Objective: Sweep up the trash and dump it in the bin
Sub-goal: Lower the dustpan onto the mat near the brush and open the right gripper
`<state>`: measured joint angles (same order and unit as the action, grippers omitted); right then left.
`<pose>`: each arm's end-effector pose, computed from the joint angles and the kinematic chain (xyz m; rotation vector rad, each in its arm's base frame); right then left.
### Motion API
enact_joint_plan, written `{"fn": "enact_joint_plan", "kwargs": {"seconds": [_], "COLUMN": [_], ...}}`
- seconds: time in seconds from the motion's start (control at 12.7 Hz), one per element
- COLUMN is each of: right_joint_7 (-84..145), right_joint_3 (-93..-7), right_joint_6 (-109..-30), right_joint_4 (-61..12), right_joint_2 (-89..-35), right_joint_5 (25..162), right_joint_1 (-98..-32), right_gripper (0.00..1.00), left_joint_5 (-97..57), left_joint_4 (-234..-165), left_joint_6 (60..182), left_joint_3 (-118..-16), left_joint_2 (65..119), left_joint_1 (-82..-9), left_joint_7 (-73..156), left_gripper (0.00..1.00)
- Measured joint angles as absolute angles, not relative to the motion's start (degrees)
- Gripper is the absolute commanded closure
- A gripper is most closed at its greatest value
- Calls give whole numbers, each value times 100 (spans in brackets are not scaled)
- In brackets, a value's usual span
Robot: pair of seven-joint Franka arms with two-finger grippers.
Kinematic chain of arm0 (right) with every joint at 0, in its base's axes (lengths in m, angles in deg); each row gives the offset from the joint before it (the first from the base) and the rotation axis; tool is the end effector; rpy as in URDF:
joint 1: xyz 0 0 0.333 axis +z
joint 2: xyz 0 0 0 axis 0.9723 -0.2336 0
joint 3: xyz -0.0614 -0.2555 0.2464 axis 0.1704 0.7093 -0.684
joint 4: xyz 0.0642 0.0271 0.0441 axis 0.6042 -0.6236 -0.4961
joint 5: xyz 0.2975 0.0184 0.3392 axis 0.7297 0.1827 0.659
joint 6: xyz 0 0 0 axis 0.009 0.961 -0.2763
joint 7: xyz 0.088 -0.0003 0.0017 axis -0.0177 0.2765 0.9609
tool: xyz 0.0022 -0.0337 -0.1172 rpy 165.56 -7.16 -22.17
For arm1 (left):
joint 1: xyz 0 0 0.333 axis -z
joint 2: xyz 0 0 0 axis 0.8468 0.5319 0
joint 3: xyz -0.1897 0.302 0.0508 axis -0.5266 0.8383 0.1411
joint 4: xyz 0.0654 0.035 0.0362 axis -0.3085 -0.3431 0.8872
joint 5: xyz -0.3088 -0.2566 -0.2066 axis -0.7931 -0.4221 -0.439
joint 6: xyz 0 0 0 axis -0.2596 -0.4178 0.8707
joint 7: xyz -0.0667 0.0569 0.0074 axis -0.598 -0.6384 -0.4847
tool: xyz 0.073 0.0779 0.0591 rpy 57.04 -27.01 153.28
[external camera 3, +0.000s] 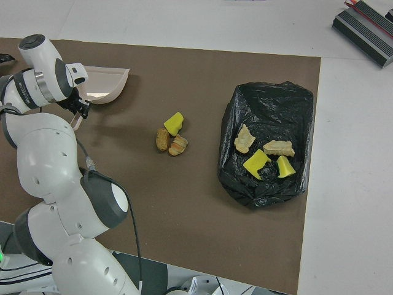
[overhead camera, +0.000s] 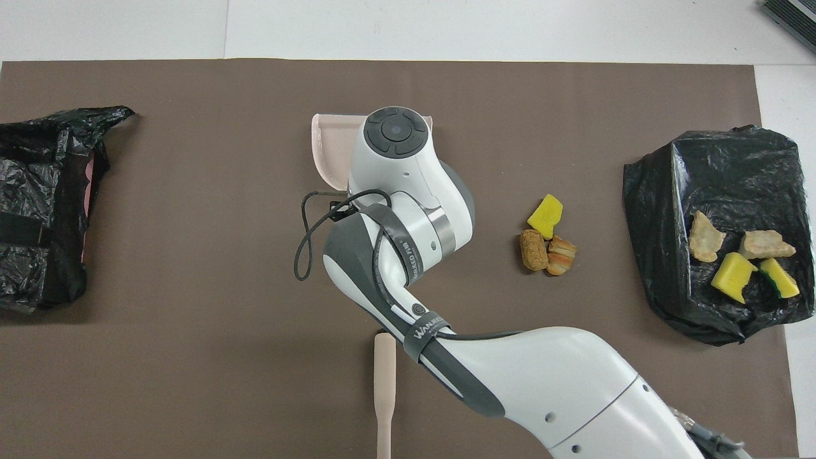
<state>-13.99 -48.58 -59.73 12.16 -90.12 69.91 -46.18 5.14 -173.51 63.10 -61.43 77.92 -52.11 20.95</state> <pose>0.6835 0.4821 0.3445 -3.0026 0.1156 0.2076 0.5671 -0.0340 0.7375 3.1294 -0.2286 0.0112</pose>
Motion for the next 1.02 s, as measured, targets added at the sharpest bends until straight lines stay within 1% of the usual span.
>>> {"fn": "enact_joint_plan", "kwargs": {"seconds": [0.39, 0.47, 0.55, 0.63, 0.87, 1.02], "right_joint_7": [-1370, -1369, -1369, -1369, -1336, -1333], "right_joint_3": [-4851, -4863, -4866, -4867, -4887, -4884], "right_joint_6": [-6217, -6261, -6278, -6279, -6278, -6042], "right_joint_4": [1075, 1030, 1027, 1026, 1030, 1030], "right_joint_2": [-9030, -9029, -9028, -9028, -8982, -8772], "right_joint_5": [7001, 7006, 7018, 7028, 7028, 7028], "right_joint_1": [-4669, -4665, -4663, -4663, -4660, -4676], "right_gripper": [100, 90, 2, 0, 0, 0], "left_joint_5": [514, 514, 514, 514, 513, 513], "left_joint_4": [-17351, -17351, -17351, -17352, -17352, -17352], "left_joint_6": [6308, 6308, 6308, 6305, 6299, 6300], "left_joint_3": [-6146, -6144, -6141, -6144, -6169, -6168], "left_joint_2": [7792, 7792, 7792, 7792, 7790, 7786], "left_joint_1": [-5211, -5211, -5211, -5211, -5203, -5202], "left_joint_7": [2095, 2095, 2095, 2095, 2094, 2094], "left_gripper": [0, 0, 0, 0, 0, 0]}}
